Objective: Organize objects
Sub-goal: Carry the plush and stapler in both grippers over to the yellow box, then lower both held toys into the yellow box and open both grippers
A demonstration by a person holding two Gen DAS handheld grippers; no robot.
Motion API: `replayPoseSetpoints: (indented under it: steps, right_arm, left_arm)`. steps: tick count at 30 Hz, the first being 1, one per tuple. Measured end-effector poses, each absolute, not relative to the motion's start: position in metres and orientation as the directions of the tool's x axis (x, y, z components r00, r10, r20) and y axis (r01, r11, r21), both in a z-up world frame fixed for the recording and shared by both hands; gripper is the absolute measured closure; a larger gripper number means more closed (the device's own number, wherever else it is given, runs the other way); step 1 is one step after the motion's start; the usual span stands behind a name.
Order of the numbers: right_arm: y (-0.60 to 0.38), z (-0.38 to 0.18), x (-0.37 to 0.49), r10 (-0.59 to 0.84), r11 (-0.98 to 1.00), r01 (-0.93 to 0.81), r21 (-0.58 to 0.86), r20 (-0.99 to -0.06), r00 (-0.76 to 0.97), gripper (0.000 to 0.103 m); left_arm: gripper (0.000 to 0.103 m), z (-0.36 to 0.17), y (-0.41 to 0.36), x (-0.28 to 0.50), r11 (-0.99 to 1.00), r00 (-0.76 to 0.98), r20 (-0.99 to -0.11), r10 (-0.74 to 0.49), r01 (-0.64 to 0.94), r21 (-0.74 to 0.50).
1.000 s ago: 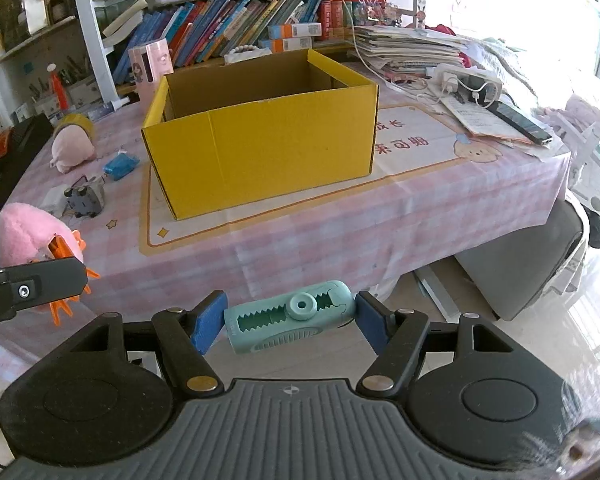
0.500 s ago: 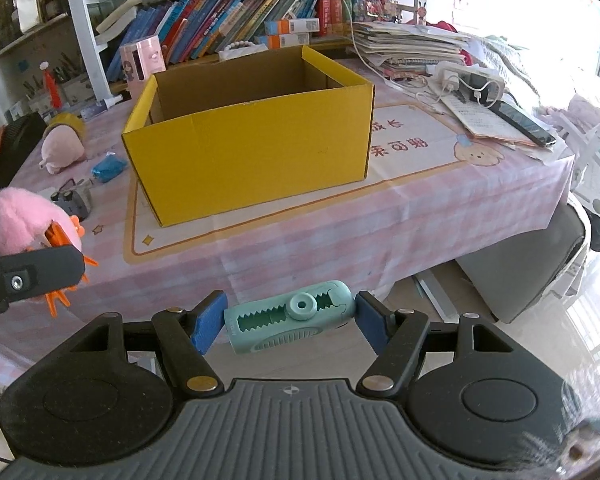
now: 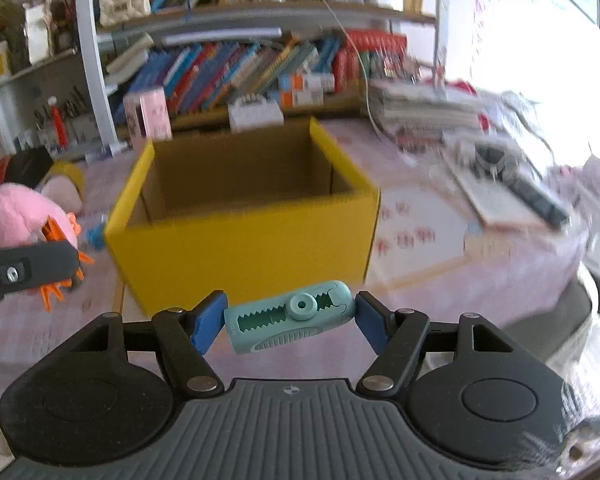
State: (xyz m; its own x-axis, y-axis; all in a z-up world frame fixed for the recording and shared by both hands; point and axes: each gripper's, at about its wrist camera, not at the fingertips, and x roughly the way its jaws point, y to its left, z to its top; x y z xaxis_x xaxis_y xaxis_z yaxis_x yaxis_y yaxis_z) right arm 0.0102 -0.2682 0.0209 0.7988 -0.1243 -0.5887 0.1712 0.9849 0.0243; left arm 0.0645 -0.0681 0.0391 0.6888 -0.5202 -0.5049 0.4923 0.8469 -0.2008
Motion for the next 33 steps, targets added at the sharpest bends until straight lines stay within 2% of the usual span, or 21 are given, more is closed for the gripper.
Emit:
replayPoseSetpoints:
  steps: [6,12,21,33]
  right_arm:
    - [-0.289,0.042,0.056,-0.09,0.996,0.091,-0.023,-0.514,0.853,0.035]
    - [-0.298,0.042,0.102,-0.009,0.995,-0.043,-0.091,-0.503,0.864,0.035]
    - [-0.301,0.017,0.162,0.124,0.939,-0.281,-0.198,-0.568,0.814,0.035]
    - [-0.297,-0.02,0.208,0.206,0.817,-0.512,-0.266,-0.695,0.689,0.035]
  left_arm:
    - [0.015,0.045,-0.086,0.095,0.869,0.726,-0.485,-0.488,0.454,-0.194]
    - [0.015,0.042,-0.101,0.125,0.898,0.754,-0.489,-0.438,0.392,-0.2]
    - [0.015,0.028,-0.123,0.161,0.923,0.763,-0.521,-0.383,0.331,-0.195]
    - [0.015,0.003,-0.149,0.195,0.94,0.735,-0.59,-0.333,0.304,-0.152]
